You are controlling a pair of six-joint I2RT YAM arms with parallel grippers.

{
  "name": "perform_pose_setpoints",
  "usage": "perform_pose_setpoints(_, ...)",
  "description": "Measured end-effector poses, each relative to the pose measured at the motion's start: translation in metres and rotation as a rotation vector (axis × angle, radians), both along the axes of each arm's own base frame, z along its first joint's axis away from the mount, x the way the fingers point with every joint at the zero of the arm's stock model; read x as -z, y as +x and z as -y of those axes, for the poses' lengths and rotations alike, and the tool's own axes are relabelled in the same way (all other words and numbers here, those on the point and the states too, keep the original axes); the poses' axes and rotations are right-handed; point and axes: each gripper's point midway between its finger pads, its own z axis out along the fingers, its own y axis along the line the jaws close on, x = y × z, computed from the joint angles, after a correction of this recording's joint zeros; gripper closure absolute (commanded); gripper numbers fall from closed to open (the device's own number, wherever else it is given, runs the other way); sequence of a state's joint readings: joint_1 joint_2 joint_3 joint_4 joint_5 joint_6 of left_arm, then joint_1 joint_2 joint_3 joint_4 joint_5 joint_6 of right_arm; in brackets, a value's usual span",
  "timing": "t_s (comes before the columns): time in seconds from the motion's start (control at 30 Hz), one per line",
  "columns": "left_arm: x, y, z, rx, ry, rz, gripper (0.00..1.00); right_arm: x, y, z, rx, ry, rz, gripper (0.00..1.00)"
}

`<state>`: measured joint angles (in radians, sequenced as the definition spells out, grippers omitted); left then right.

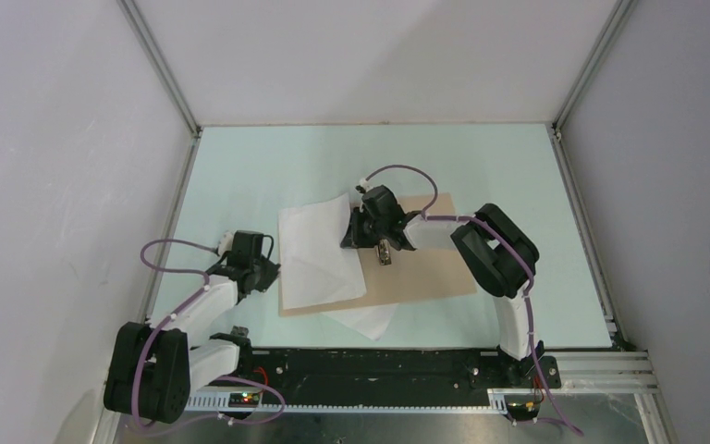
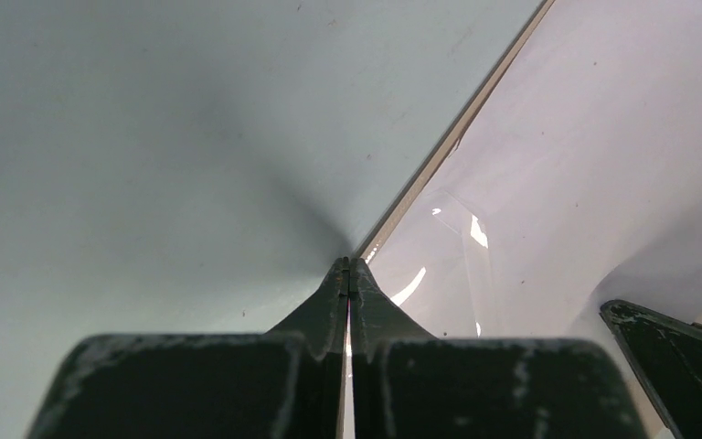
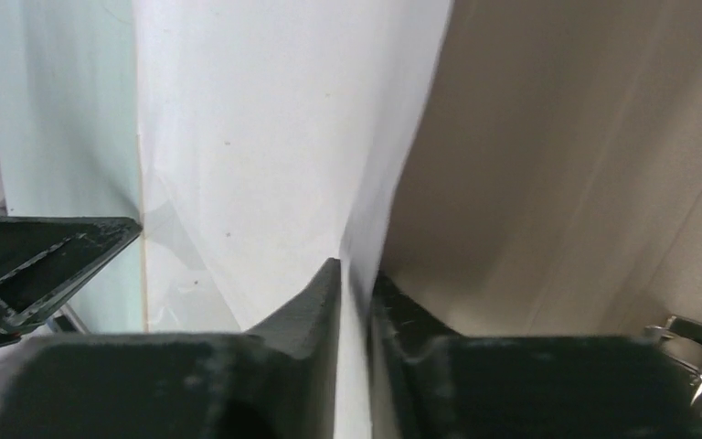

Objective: Put the files into the folder

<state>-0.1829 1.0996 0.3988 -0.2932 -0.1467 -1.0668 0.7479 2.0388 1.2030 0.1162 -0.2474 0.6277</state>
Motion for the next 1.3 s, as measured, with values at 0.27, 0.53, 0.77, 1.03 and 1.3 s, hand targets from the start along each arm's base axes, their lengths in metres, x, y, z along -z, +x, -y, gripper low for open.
perform_pose_setpoints(0.27, -0.008, -0.006, -0.005, 0.072, 0.062, -0.006, 0.91, -0.025, 0.0, 0.025, 0.069, -0.097, 0.029, 0.35)
perform_pose_setpoints(0.53, -0.096, 0.034, 0.002, 0.182, 0.128, 0.211, 0.71, -0.057, -0.007, 0.084, 0.21, -0.249, 0.084, 0.48)
perform_pose_setpoints(0.77, -0.109, 0.057, 0.058, 0.393, 0.108, 0.195, 0.53, -0.005, -0.031, 0.114, 0.22, -0.429, -0.006, 0.56)
perform_pose_setpoints(1.03, -0.103, 0.092, 0.125, 0.571, 0.052, 0.153, 0.52, -0.003, -0.035, 0.105, 0.207, -0.427, 0.011, 0.77)
perform_pose_setpoints(1.3, -0.085, 0.116, 0.203, 0.703, -0.085, 0.168, 0.65, -0.004, -0.035, 0.1, 0.191, -0.42, 0.027, 0.81)
